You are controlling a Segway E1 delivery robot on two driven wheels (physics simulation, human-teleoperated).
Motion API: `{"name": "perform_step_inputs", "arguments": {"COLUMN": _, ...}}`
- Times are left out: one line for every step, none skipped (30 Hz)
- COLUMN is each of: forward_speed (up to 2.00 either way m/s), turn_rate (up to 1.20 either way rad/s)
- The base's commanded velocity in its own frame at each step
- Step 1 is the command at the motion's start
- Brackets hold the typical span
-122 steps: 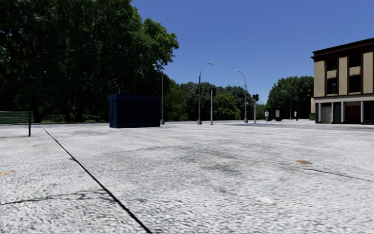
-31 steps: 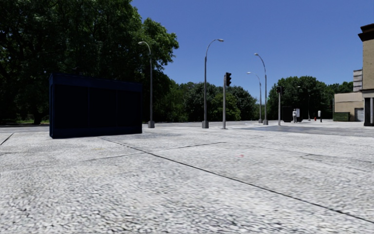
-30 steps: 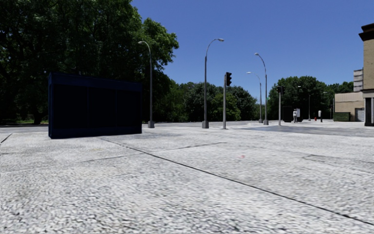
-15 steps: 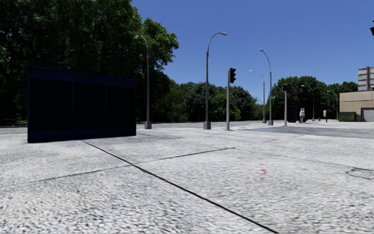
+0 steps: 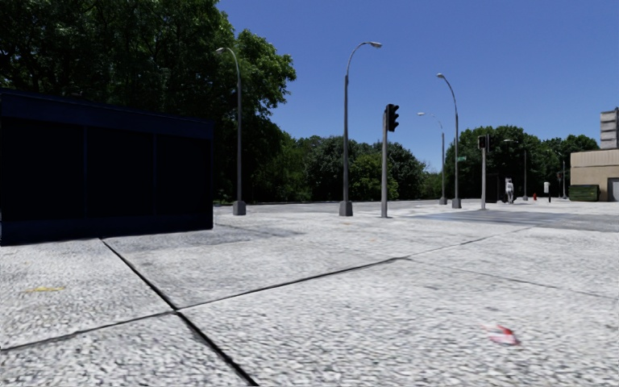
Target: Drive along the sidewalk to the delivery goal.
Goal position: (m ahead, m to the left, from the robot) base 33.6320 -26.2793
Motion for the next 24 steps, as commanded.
{"name": "perform_step_inputs", "arguments": {"forward_speed": 2.00, "turn_rate": 0.00}}
{"name": "perform_step_inputs", "arguments": {"forward_speed": 2.00, "turn_rate": 0.00}}
{"name": "perform_step_inputs", "arguments": {"forward_speed": 2.00, "turn_rate": -0.07}}
{"name": "perform_step_inputs", "arguments": {"forward_speed": 2.00, "turn_rate": -0.14}}
{"name": "perform_step_inputs", "arguments": {"forward_speed": 2.00, "turn_rate": -0.16}}
{"name": "perform_step_inputs", "arguments": {"forward_speed": 2.00, "turn_rate": -0.16}}
{"name": "perform_step_inputs", "arguments": {"forward_speed": 2.00, "turn_rate": -0.17}}
{"name": "perform_step_inputs", "arguments": {"forward_speed": 2.00, "turn_rate": -0.19}}
{"name": "perform_step_inputs", "arguments": {"forward_speed": 2.00, "turn_rate": -0.22}}
{"name": "perform_step_inputs", "arguments": {"forward_speed": 2.00, "turn_rate": -0.24}}
{"name": "perform_step_inputs", "arguments": {"forward_speed": 2.00, "turn_rate": -0.24}}
{"name": "perform_step_inputs", "arguments": {"forward_speed": 2.00, "turn_rate": -0.24}}
{"name": "perform_step_inputs", "arguments": {"forward_speed": 2.00, "turn_rate": -0.25}}
{"name": "perform_step_inputs", "arguments": {"forward_speed": 2.00, "turn_rate": -0.26}}
{"name": "perform_step_inputs", "arguments": {"forward_speed": 2.00, "turn_rate": -0.30}}
{"name": "perform_step_inputs", "arguments": {"forward_speed": 2.00, "turn_rate": -0.30}}
{"name": "perform_step_inputs", "arguments": {"forward_speed": 2.00, "turn_rate": -0.37}}
{"name": "perform_step_inputs", "arguments": {"forward_speed": 2.00, "turn_rate": -0.38}}
{"name": "perform_step_inputs", "arguments": {"forward_speed": 2.00, "turn_rate": -0.39}}
{"name": "perform_step_inputs", "arguments": {"forward_speed": 2.00, "turn_rate": -0.39}}
{"name": "perform_step_inputs", "arguments": {"forward_speed": 2.00, "turn_rate": -0.39}}
{"name": "perform_step_inputs", "arguments": {"forward_speed": 2.00, "turn_rate": -0.39}}
{"name": "perform_step_inputs", "arguments": {"forward_speed": 2.00, "turn_rate": -0.39}}
{"name": "perform_step_inputs", "arguments": {"forward_speed": 2.00, "turn_rate": -0.39}}
